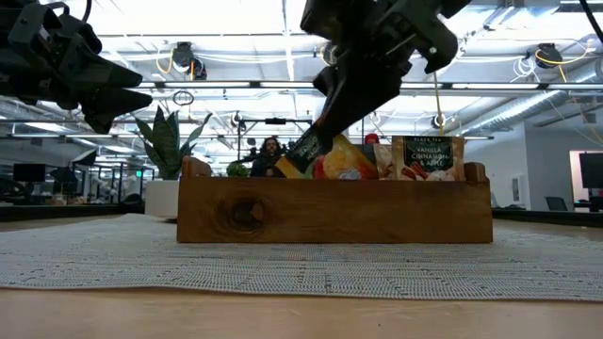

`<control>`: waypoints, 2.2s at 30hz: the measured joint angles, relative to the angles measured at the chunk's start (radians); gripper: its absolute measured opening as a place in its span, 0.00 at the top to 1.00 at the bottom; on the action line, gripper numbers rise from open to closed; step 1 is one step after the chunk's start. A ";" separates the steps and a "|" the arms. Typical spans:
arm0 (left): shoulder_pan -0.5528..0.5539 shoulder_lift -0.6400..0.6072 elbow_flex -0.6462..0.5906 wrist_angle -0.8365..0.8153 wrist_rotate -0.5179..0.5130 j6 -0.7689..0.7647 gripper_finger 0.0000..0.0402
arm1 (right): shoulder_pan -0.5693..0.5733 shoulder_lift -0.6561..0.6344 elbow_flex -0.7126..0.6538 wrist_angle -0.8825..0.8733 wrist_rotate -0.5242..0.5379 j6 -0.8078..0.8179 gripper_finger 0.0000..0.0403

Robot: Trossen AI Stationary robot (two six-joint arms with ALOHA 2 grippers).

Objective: Pick & Place Tea
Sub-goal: Put the yellow tea bag into the middle compartment of the wood organizer

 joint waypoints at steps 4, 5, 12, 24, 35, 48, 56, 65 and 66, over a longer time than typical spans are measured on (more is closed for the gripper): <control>0.000 0.000 0.000 0.000 0.000 0.000 0.49 | 0.039 -0.007 0.000 0.029 0.076 0.020 1.00; 0.000 0.000 0.000 0.000 0.000 0.000 0.49 | 0.050 -0.007 -0.002 0.034 0.103 0.031 1.00; 0.000 0.000 0.000 0.000 0.000 0.000 0.49 | 0.109 -0.006 -0.129 0.310 0.258 0.062 1.00; 0.000 0.000 0.000 0.000 0.000 0.000 0.49 | 0.140 -0.033 -0.434 0.874 0.445 0.108 1.00; 0.000 0.000 0.000 0.003 0.000 0.000 0.49 | 0.224 -0.035 -0.743 1.595 0.572 0.068 1.00; 0.000 0.000 0.000 0.003 0.000 0.000 0.49 | 0.235 0.136 -0.705 1.802 0.515 -0.008 1.00; 0.000 0.000 0.000 0.003 0.000 0.000 0.49 | 0.202 0.264 -0.636 1.815 0.536 0.008 1.00; 0.000 0.000 0.000 0.002 0.000 0.000 0.49 | 0.195 0.340 -0.635 1.931 0.604 -0.030 1.00; 0.000 0.000 0.000 0.002 0.000 0.000 0.49 | 0.195 0.340 -0.635 1.931 0.609 -0.034 1.00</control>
